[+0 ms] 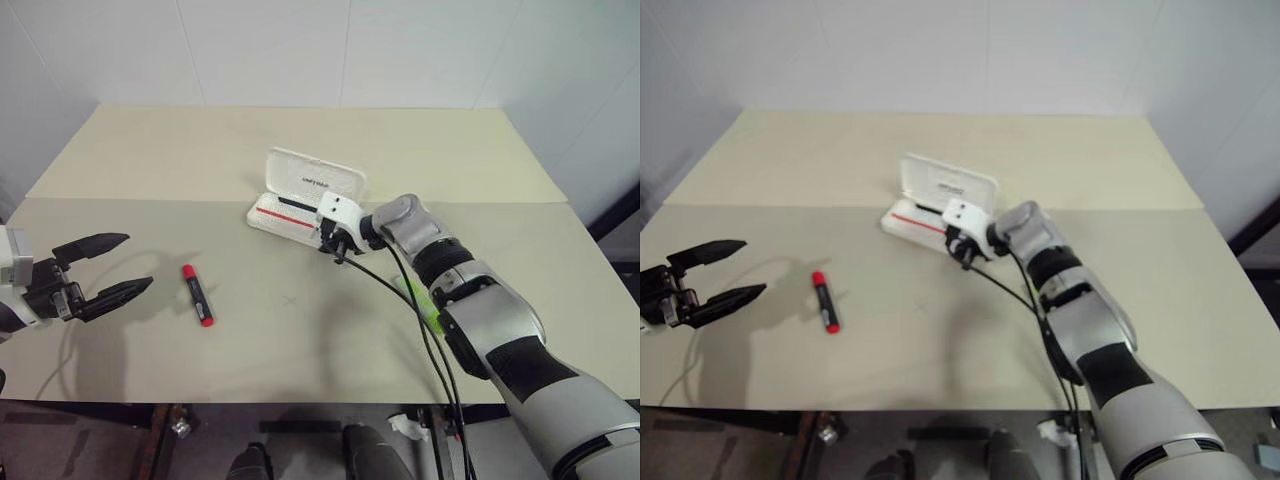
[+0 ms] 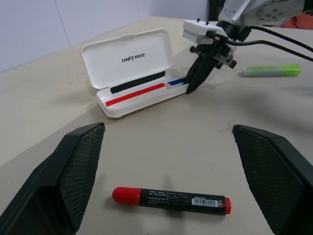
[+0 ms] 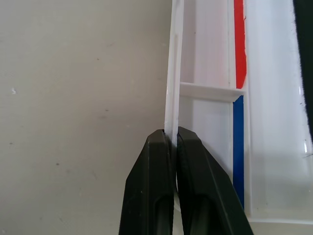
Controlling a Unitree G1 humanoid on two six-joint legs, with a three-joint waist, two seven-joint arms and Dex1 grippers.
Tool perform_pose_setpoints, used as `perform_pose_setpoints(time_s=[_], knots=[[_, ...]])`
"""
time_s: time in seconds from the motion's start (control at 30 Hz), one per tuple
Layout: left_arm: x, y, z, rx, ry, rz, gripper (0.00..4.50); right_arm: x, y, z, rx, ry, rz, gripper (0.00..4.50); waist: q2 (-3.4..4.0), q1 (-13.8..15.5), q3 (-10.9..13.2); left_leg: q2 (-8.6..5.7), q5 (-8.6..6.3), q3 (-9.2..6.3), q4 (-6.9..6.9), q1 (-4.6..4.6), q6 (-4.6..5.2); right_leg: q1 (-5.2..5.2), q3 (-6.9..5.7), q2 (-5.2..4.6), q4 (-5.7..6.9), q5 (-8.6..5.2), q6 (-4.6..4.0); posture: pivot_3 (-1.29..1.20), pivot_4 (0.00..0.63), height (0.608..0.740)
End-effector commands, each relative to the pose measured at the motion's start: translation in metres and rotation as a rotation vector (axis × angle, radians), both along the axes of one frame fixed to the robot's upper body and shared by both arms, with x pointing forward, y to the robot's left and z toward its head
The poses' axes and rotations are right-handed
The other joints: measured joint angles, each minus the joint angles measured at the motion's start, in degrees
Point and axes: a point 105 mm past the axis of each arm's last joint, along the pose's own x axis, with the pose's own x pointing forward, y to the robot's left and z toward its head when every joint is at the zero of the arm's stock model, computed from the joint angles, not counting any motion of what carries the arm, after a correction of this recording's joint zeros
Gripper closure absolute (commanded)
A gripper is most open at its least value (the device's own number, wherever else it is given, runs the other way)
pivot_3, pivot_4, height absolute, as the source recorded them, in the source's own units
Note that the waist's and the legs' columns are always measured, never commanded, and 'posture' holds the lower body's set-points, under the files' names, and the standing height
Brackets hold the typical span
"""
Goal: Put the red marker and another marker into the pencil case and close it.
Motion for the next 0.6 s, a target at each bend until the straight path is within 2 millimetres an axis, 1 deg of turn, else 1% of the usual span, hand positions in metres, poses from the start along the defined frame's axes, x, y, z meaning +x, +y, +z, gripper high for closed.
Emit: perform_pose_setpoints(time_s=[0.03, 0.07, 0.17, 0.27, 0.33, 0.47, 0.53, 0.6], knots=[[0.001, -0.003, 0.006, -0.012, -0.034, -0.014, 0.0, 0.004, -0.004, 0.023, 0.044, -0.051, -0.005, 4.48, 0.0, 0.01, 0.0, 0.0, 0.0, 0.0, -0.02, 0.0, 0.0, 0.0, 0.0, 0.0, -0.02, 0.0, 0.0, 0.0, 0.15, 0.74], [0.002, -0.005, 0.006, -0.013, -0.034, -0.019, 0.0, 0.004, -0.004, 0.026, 0.058, -0.059, 0.006, 4.48, 0.0, 0.07, 0.0, 0.0, 0.0, 0.0, -0.04, 0.0, 0.0, 0.0, 0.0, 0.0, -0.04, 0.0, 0.0, 0.0, 0.15, 0.74], [0.004, -0.011, 0.004, -0.017, -0.03, -0.042, 0.0, -0.003, -0.006, 0.046, 0.136, -0.116, 0.082, 4.48, 0.0, 0.34, 0.0, 0.0, 0.0, 0.0, -0.13, -0.02, 0.0, 0.0, -0.01, -0.01, -0.13, 0.01, 0.01, 0.0, 0.15, 0.74], [0.005, -0.014, 0.003, -0.021, -0.024, -0.057, 0.0, -0.015, -0.011, 0.051, 0.136, -0.135, 0.15, 4.48, 0.0, 0.6, 0.0, 0.0, -0.03, 0.0, -0.23, -0.03, -0.04, 0.0, -0.01, -0.01, -0.23, 0.0, 0.03, 0.0, 0.15, 0.74], [0.005, -0.015, 0.002, -0.023, -0.021, -0.067, 0.0, -0.023, -0.015, 0.05, 0.12, -0.132, 0.171, 4.48, 0.0, 0.53, 0.0, 0.02, -0.05, 0.01, -0.29, -0.03, -0.08, -0.01, -0.01, -0.01, -0.29, -0.01, 0.04, 0.0, 0.15, 0.74], [0.005, -0.017, -0.002, -0.03, -0.019, -0.08, 0.0, -0.059, -0.031, 0.035, 0.006, -0.121, 0.255, 4.48, 0.0, 0.99, 0.0, 0.04, -0.06, 0.03, -0.4, -0.03, -0.1, -0.04, -0.02, -0.01, -0.31, -0.07, 0.03, 0.0, 0.15, 0.74], [0.005, -0.016, -0.004, -0.031, -0.017, -0.079, 0.0, -0.072, -0.035, 0.027, -0.045, -0.111, 0.265, 4.48, 0.0, 1.17, 0.0, 0.04, -0.07, 0.03, -0.38, -0.03, -0.12, -0.04, -0.02, -0.01, -0.33, -0.08, 0.03, 0.0, 0.15, 0.74], [0.005, -0.014, -0.005, -0.03, -0.015, -0.075, 0.0, -0.084, -0.035, 0.02, -0.084, -0.109, 0.273, 4.48, 0.0, 0.9, 0.0, 0.03, -0.07, 0.06, -0.32, -0.03, -0.12, -0.04, -0.01, -0.01, -0.32, -0.08, 0.03, 0.0, 0.15, 0.74]])
